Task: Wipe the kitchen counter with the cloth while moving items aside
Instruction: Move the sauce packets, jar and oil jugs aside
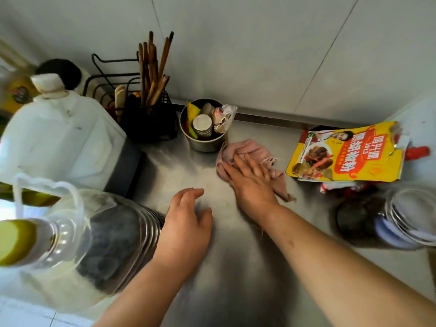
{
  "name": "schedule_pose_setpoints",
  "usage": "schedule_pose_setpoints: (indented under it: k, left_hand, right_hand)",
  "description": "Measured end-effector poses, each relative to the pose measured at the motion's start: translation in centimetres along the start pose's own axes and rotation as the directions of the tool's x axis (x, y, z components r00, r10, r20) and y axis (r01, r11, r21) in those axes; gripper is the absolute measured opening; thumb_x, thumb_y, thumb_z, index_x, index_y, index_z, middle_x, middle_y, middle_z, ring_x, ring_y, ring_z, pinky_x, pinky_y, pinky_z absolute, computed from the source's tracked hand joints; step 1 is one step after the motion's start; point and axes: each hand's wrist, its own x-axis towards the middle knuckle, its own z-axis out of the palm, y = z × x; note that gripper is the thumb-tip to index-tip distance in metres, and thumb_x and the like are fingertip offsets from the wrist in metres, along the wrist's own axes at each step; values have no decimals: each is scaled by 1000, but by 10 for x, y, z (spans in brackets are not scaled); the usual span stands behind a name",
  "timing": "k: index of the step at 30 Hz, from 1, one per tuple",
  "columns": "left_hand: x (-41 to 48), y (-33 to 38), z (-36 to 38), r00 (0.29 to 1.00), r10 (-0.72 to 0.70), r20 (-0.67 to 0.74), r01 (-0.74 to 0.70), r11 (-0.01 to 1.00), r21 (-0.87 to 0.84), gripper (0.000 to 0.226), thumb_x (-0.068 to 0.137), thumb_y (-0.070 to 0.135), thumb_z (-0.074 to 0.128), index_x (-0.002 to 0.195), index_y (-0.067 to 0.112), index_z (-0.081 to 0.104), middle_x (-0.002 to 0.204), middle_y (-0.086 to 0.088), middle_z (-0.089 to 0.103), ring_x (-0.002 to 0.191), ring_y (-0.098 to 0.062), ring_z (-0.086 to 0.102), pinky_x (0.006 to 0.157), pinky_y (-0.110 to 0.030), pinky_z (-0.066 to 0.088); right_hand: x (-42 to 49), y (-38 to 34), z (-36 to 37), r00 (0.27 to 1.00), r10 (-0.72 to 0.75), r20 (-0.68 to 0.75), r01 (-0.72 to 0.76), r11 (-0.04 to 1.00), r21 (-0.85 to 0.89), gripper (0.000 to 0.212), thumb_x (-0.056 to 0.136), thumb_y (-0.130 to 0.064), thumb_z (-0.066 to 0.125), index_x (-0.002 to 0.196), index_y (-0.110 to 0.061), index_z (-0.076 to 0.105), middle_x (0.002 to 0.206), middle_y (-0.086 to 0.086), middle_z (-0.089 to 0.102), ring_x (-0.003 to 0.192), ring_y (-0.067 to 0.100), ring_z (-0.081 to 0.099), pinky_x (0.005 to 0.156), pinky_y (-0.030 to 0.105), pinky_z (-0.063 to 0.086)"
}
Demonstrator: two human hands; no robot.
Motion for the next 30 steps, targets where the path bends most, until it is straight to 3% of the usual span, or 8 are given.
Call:
schedule_pose_setpoints:
  k: [6,10,13,18,23,26,28,30]
  left_hand:
    - [-10,5,-5,995,63,72,-65,998,18,36,88,21,57,124,23,52,122,10,44,114,-12,50,98,-26,41]
    - [-20,4,-11,987,106,117,-111,993,37,26,89,24,57,115,20,57,117,7,50,114,-15,51,100,-28,41]
    - [-29,-4,-17,981,124,151,-137,988,77,35,91,30,54,124,19,55,129,1,51,118,-16,51,101,-27,40]
    - [-53,-19,-29,945,172,278,-204,975,88,42,90,35,53,130,21,51,134,4,48,123,-11,45,101,-15,28]
    - [-87,-42,-55,922,123,367,-161,984,74,41,88,36,57,128,28,52,126,8,51,106,-5,52,87,-10,33]
    - [-108,-60,-84,902,-21,431,6,999,35,33,85,41,59,117,35,57,108,12,64,87,-3,61,78,-17,46]
    - [-119,-73,-110,895,-98,435,112,994,-7,25,84,40,60,108,33,61,94,9,70,78,-4,66,70,-19,52]
    - [-123,-83,-130,916,-158,368,180,983,-27,19,86,33,61,105,31,61,92,9,69,75,-1,66,63,-12,48]
  right_hand:
    - [-60,-17,13,984,-166,69,161,984,72,52,98,-21,43,142,-47,35,158,-13,22,147,18,10,111,26,-17]
    - [-101,-27,14,975,-209,82,192,966,175,50,99,-24,44,140,-51,35,151,-27,11,144,6,3,117,33,-5]
    - [-138,-36,19,975,-219,41,208,961,182,45,96,-26,51,135,-48,45,149,-24,21,142,10,12,116,39,4]
    - [-187,-38,25,997,14,78,-22,994,109,43,101,-33,39,139,-53,35,150,-30,12,144,3,4,116,25,-5]
    - [-166,-85,1,968,250,-22,-248,966,66,38,98,-33,43,136,-32,49,151,-6,36,143,22,17,119,34,11]
    - [-147,-134,-43,930,277,-243,-173,911,375,34,89,-41,58,116,-21,63,124,-2,60,119,15,50,105,30,37]
    - [-130,-177,-84,940,259,-220,-43,734,678,36,86,-53,57,110,-28,65,103,-14,65,93,-2,59,83,11,44]
    - [-109,-214,-119,982,136,-133,24,605,796,44,82,-61,55,114,-30,63,97,-17,68,89,-7,61,77,7,46]
